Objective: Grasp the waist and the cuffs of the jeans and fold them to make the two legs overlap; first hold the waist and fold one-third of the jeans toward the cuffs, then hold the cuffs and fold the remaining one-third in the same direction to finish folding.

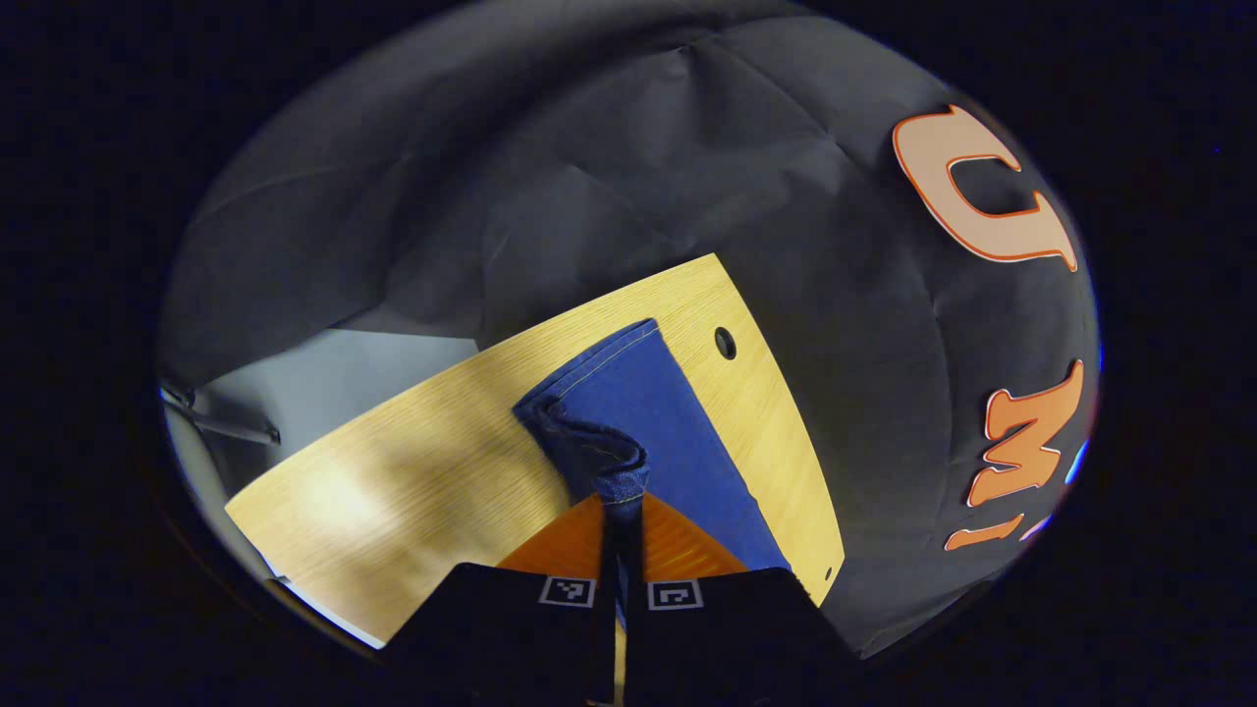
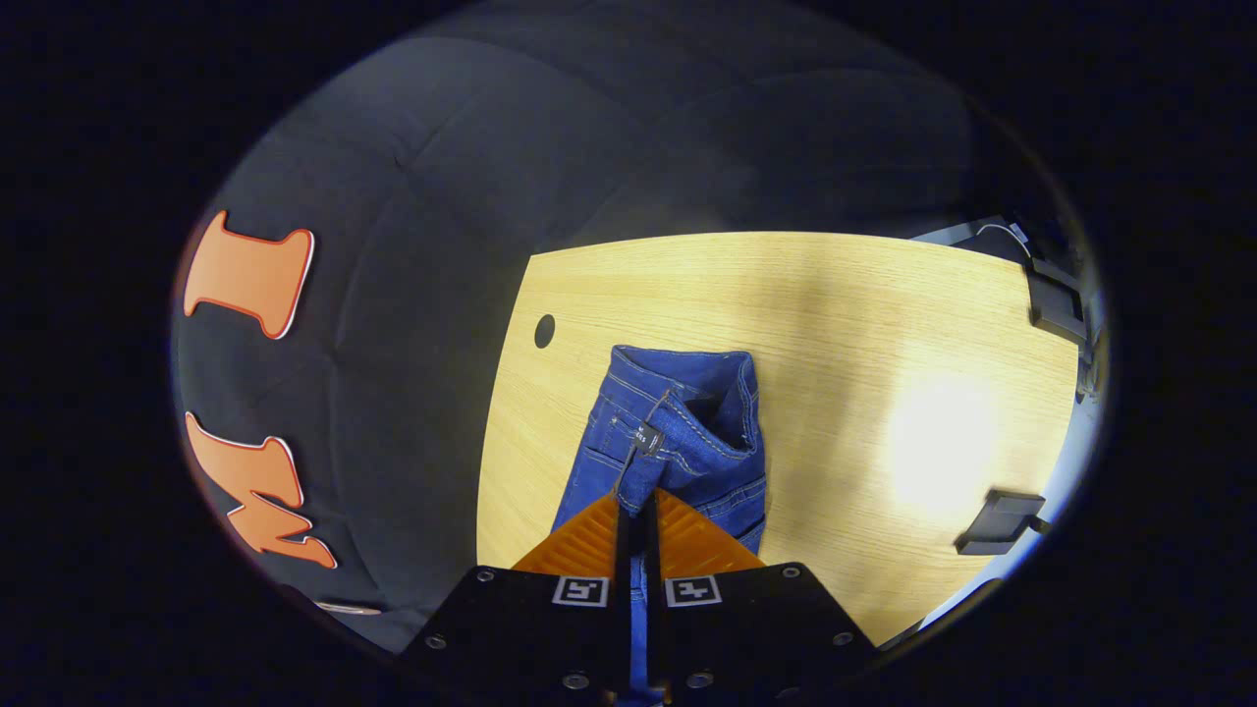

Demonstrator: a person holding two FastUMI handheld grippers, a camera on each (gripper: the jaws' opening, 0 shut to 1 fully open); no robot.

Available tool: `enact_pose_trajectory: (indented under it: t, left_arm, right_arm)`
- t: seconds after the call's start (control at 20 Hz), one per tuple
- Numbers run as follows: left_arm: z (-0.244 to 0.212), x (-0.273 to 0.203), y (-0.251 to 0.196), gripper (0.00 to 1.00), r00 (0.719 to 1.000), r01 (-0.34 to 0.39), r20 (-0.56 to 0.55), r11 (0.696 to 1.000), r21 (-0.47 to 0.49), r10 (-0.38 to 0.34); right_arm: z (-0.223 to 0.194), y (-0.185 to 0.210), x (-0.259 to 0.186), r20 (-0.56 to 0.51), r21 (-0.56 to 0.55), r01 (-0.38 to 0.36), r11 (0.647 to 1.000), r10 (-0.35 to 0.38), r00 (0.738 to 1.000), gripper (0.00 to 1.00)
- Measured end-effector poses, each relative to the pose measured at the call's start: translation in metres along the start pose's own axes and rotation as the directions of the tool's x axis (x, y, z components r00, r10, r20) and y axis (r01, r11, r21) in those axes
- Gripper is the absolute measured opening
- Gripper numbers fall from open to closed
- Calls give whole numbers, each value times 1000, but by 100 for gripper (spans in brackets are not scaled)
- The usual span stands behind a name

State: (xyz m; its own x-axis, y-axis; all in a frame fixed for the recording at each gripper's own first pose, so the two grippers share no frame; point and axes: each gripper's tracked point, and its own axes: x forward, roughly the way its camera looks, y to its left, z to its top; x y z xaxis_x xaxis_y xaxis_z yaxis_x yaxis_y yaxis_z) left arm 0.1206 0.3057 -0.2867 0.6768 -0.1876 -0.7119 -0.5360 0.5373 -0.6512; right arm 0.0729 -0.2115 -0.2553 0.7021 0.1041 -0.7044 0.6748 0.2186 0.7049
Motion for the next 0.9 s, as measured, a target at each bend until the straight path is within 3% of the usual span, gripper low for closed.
enact_pose_trajectory:
  t: [0.35,0.5,0.9]
  left_arm:
    - [28,44,-38,5,1000,12,19,1000,10,-13]
    - [39,67,-43,5,999,-38,30,997,63,36]
    - [63,116,-41,7,982,-185,54,980,77,181]
  right_arm:
    - [12,41,32,-40,5,-26,1000,26,999,7]
    - [16,57,55,-69,-11,-32,999,31,997,7]
    - [19,74,120,-134,-32,15,999,-19,991,7]
